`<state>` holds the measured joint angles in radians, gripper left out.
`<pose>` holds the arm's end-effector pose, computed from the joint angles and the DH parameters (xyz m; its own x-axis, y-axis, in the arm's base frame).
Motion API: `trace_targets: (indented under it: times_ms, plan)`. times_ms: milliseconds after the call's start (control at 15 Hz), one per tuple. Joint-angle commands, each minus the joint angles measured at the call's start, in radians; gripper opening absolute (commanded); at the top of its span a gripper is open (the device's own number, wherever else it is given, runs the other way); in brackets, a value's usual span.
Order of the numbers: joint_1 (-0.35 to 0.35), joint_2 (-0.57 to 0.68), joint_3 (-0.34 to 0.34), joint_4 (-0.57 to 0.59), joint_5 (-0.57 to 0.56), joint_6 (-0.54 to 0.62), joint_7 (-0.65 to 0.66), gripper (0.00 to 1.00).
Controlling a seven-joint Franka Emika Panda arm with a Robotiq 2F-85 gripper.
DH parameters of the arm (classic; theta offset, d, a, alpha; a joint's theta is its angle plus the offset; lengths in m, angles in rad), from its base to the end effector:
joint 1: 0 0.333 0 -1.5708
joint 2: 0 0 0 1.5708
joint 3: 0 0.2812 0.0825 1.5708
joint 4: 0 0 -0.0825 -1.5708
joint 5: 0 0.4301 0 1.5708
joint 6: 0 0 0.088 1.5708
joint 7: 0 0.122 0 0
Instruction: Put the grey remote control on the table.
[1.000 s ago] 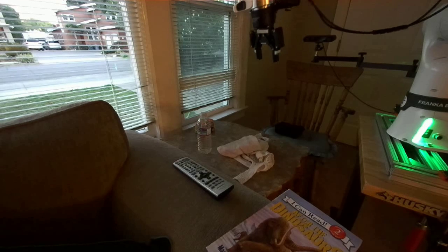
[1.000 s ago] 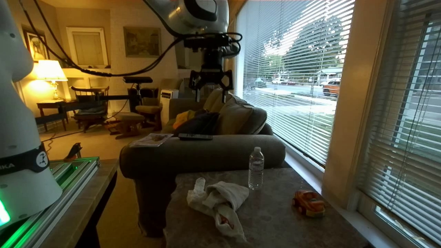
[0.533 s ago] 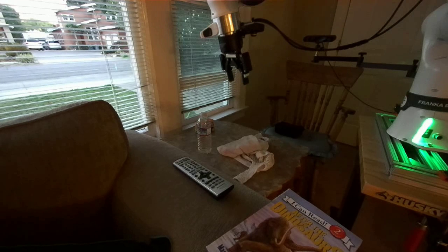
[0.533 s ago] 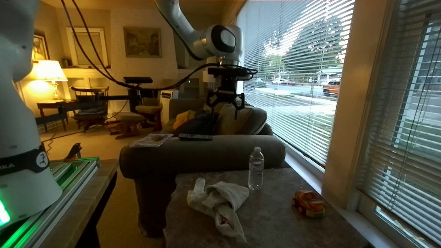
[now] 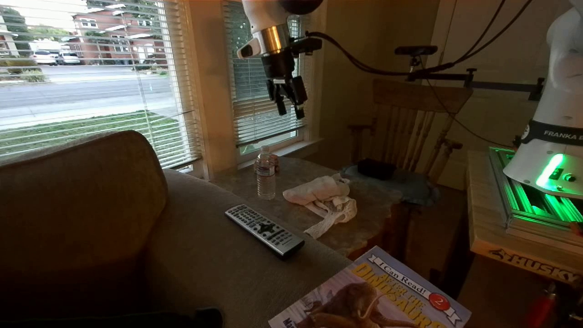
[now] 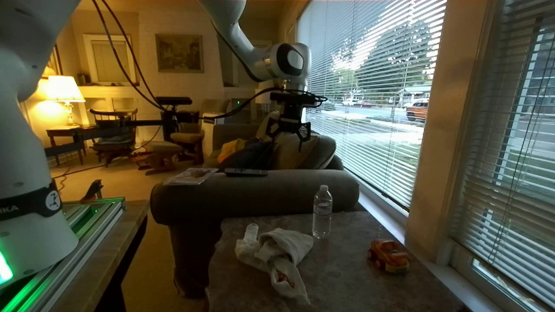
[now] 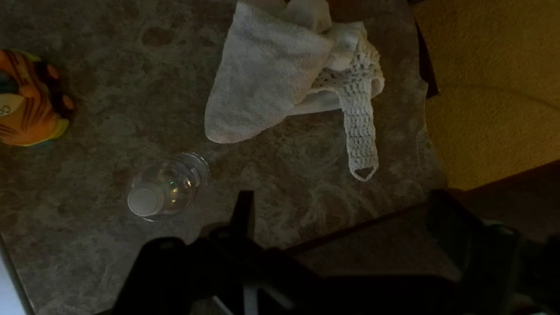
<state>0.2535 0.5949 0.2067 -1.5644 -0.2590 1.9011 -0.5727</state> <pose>0.6287 0.2751 0.2165 0.4093 0.8746 -0.2598 0.8994 -0.4347 -0.0464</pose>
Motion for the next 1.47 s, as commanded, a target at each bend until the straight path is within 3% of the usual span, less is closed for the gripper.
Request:
trace_targets:
  times_ms: [0, 533, 1067, 1400]
  plan:
    - [0.0, 0.014, 0.01, 0.018, -0.004, -0.009, 0.006, 1.0]
    - [0.002, 0.051, 0.018, 0.049, -0.016, 0.009, -0.04, 1.0]
    - [0.036, 0.259, 0.057, 0.253, -0.029, -0.02, -0.425, 1.0]
    - [0.094, 0.375, 0.052, 0.408, -0.04, -0.051, -0.643, 1.0]
